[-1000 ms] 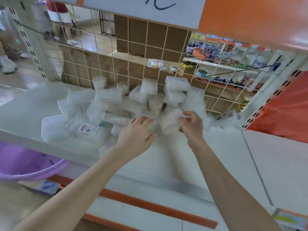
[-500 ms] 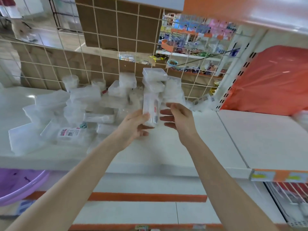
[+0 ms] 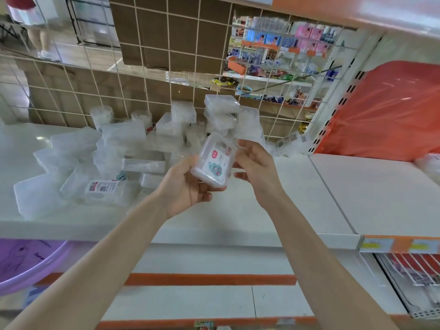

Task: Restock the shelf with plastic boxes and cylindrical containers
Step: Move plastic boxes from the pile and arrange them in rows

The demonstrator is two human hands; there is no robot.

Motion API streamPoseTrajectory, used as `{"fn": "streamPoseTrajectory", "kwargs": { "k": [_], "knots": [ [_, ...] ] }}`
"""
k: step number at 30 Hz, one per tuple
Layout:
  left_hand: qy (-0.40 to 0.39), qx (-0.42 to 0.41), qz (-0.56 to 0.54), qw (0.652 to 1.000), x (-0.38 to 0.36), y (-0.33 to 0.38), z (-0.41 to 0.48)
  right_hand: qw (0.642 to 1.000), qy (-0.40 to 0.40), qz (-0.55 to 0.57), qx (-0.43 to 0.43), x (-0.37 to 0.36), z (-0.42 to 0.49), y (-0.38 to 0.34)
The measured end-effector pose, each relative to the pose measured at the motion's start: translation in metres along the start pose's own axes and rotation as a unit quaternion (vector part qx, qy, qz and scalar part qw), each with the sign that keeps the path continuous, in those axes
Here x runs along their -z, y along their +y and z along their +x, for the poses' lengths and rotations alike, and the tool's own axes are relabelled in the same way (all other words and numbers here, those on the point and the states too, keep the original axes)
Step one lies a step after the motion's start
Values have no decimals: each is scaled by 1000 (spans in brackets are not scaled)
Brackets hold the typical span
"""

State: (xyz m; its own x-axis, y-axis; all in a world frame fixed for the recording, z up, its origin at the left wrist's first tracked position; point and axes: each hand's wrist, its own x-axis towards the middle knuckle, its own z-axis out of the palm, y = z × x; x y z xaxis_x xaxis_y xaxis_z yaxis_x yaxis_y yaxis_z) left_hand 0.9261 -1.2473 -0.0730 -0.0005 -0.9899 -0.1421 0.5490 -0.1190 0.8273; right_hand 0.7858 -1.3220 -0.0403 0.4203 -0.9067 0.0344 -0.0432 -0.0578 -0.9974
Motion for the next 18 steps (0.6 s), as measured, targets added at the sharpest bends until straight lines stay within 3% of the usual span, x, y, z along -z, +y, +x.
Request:
{"fn": "streamPoseTrajectory", "kwargs": {
  "k": [3,9,14,18],
  "knots": [
    [22,-39,20,999,0,-4,2,1000,-9,-18,-6,1,-3,3],
    [5,-64,13,998,1,-6,0,987,-148,-51,32,9,-10,6],
    [-35,-88,30,995,5,-8,-3,975,-172,-122,62,14,-13,8],
    [-54,-90,35,994,3,-11,-2,960,-139,-210,120,12,-15,13]
  ]
}}
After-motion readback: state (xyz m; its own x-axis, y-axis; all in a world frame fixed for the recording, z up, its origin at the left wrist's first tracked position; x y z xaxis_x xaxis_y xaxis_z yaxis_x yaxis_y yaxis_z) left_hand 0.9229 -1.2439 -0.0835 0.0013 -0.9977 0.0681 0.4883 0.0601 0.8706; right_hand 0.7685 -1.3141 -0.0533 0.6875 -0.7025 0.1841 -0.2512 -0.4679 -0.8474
